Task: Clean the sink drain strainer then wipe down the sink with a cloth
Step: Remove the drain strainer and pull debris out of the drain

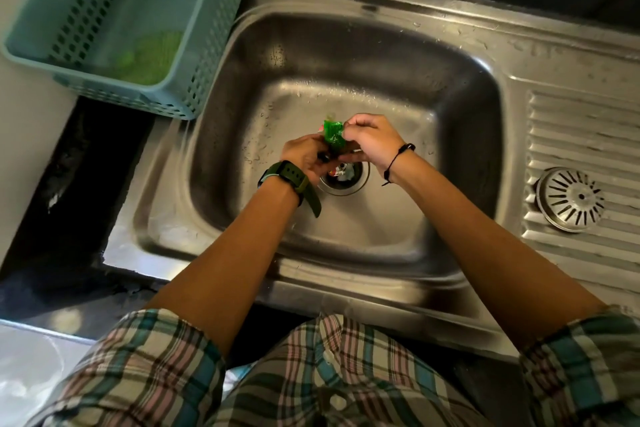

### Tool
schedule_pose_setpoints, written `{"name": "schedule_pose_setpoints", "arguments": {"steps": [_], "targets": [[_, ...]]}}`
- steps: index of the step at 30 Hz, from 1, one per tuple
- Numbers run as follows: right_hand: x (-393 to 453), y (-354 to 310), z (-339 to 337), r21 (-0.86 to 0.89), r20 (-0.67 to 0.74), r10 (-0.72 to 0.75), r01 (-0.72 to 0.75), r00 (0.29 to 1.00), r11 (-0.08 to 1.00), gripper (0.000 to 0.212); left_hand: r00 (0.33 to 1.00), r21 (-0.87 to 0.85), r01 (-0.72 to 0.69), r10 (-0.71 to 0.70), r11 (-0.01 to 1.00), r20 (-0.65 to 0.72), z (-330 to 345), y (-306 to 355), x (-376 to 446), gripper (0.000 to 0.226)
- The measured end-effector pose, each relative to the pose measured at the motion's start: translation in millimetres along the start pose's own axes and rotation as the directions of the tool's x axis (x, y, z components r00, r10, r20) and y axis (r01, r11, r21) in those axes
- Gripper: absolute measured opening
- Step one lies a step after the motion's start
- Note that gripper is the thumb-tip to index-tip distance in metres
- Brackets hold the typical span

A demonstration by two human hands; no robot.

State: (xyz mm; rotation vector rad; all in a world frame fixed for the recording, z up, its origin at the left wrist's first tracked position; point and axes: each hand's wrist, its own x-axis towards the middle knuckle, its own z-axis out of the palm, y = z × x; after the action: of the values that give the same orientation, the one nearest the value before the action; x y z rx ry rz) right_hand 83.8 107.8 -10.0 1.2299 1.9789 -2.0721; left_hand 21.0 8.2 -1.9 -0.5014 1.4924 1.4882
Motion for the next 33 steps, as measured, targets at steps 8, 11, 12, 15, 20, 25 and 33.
{"name": "schedule_pose_setpoints", "arguments": {"steps": [8,11,12,15,20,25,33], "targets": [[16,-12,13,-0.336,-0.128,-0.085,0.037,0.988,0.941,0.020,0.989,-0.062,-0.071,0.078,0.996,0.123,2,12,1,0.011],[18,-14,23,-0.318,-0.073,-0.075,0.048,0.994,0.947,0.018,0.991,0.020,-0.130,0.131,0.991,-0.038,0,13,12,0.012],[18,-14,24,-0.228,-0.084,-0.055,0.035,0.995,0.973,0.023,0.986,0.018,-0.133,0.134,0.991,-0.099,-3,14,16,0.014],[25,-9,24,0.241,-0.241,0.062,-0.002,0.969,0.971,0.034,0.972,-0.013,-0.129,0.124,0.992,-0.200,-15,16,26,0.020],[42,45,23,-0.682,-0.126,-0.021,-0.071,0.992,0.728,0.017,0.970,-0.038,-0.102,0.090,0.994,-0.227,-29,10,32,0.011],[46,89,33,-0.939,0.200,-0.067,0.210,0.978,0.273,0.036,0.968,-0.024,-0.090,0.082,0.996,-0.238,-36,6,36,0.013],[47,69,15,-0.617,-0.256,-0.211,0.008,0.943,0.787,0.016,0.962,0.084,-0.102,0.120,0.991,-0.247,-36,3,48,0.014]]}}
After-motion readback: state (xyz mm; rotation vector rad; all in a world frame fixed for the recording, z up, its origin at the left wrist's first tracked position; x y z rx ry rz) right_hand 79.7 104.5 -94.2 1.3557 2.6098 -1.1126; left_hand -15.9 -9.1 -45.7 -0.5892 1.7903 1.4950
